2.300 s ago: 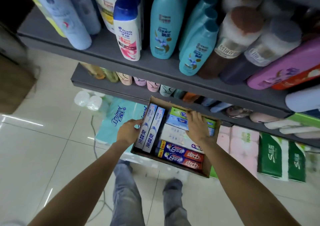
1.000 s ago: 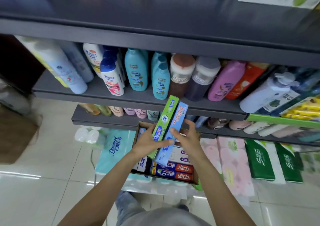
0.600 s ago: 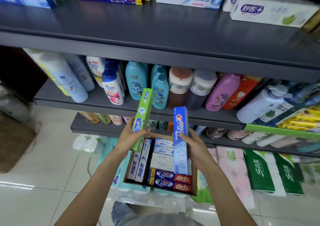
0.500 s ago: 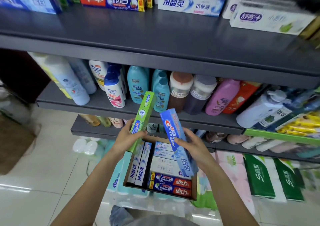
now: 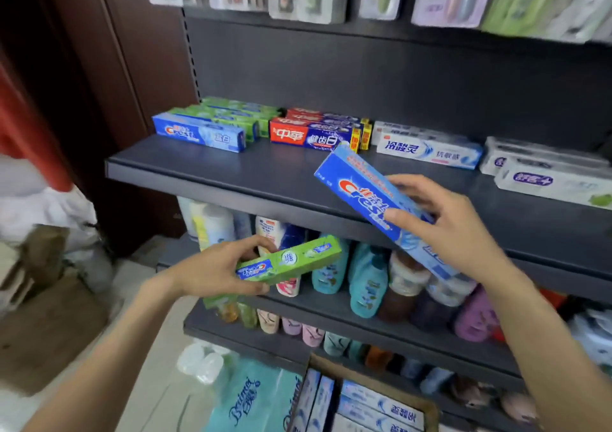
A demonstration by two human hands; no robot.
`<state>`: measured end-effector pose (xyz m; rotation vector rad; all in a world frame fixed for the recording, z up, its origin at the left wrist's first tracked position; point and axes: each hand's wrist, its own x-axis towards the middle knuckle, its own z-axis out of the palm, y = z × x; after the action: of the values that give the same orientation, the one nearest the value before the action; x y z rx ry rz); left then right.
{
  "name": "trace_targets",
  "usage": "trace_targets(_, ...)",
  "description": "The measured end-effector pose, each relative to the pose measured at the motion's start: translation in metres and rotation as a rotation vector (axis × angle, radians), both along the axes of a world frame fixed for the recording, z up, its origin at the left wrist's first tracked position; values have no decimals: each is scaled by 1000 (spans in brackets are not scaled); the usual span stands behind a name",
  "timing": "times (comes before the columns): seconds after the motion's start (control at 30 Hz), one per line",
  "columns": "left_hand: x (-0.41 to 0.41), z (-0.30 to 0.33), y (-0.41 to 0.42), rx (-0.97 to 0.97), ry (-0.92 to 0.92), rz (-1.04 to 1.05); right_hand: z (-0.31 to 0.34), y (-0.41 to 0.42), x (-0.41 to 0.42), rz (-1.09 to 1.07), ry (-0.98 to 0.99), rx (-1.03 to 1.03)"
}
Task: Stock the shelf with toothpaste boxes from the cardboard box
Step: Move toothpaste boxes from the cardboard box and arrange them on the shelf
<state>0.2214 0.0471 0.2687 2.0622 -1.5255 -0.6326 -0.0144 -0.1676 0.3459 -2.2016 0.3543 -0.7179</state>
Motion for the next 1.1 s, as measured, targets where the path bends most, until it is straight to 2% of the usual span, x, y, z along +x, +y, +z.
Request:
trace_targets(0.13, 30, 31, 23, 39, -35, -93, 20, -20, 63, -42, 79, -189)
trace_targets(0.27, 69, 54, 47, -120, -23, -61, 22, -19, 131, -58, 166, -285)
trace_targets(0.37, 105, 56, 68, -245, 24, 46, 21, -3, 180, -33, 202, -339)
trace_targets(0.5, 138, 52, 86, -434, 90, 263, 19, 25, 248, -15, 138, -370)
trace_targets(0.63, 161, 50, 80, -517, 34, 514, 13, 50, 320, -32, 164, -583)
trace_targets(0.83, 181, 55, 69, -590, 183, 587, 6, 70, 379, -35, 293, -828)
trace_targets(0.93, 194, 49, 73, -604, 241, 615, 7, 63, 375, -26, 294, -763)
trace_targets(1.1, 207, 40, 77, -582, 299, 657, 23, 39, 354, 29, 194, -467)
